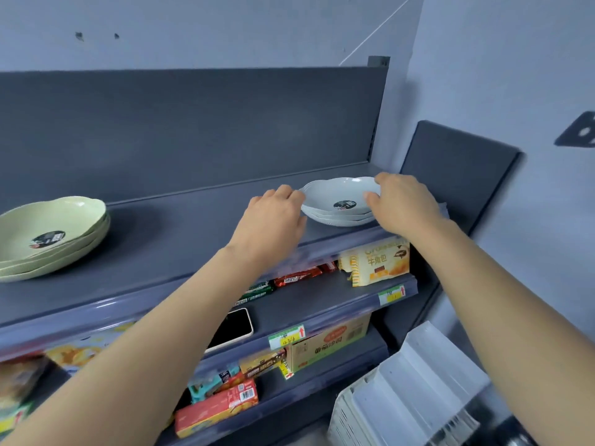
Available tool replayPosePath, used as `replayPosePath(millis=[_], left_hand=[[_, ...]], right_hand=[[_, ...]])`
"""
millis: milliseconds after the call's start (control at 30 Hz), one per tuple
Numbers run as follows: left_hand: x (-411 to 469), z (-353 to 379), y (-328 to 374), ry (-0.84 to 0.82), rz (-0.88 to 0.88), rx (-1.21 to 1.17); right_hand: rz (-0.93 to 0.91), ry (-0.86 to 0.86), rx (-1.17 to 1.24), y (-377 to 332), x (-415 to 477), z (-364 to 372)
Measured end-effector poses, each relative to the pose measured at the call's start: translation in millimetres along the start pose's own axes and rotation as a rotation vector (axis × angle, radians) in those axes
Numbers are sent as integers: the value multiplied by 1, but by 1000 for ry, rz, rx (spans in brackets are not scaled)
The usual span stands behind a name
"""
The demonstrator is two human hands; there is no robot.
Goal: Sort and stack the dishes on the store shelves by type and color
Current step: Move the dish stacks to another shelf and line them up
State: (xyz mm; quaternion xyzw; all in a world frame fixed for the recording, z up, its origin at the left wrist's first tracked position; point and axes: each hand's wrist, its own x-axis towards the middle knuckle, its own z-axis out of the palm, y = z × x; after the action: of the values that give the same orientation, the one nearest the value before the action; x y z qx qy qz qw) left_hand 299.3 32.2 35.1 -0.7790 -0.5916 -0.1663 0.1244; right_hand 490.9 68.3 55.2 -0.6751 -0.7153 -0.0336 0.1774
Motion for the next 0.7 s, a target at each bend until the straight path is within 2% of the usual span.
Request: replayPosePath(millis=[300,533,700], left_hand=[[83,53,-9,-136,-72,-20],[127,85,-12,-222,-270,-92],[139,96,-16,-312,-378,-141]], right_hand=[[167,-157,18,36,94,49],[268,-242,51,60,138,68],[248,-272,83,64,149,73]])
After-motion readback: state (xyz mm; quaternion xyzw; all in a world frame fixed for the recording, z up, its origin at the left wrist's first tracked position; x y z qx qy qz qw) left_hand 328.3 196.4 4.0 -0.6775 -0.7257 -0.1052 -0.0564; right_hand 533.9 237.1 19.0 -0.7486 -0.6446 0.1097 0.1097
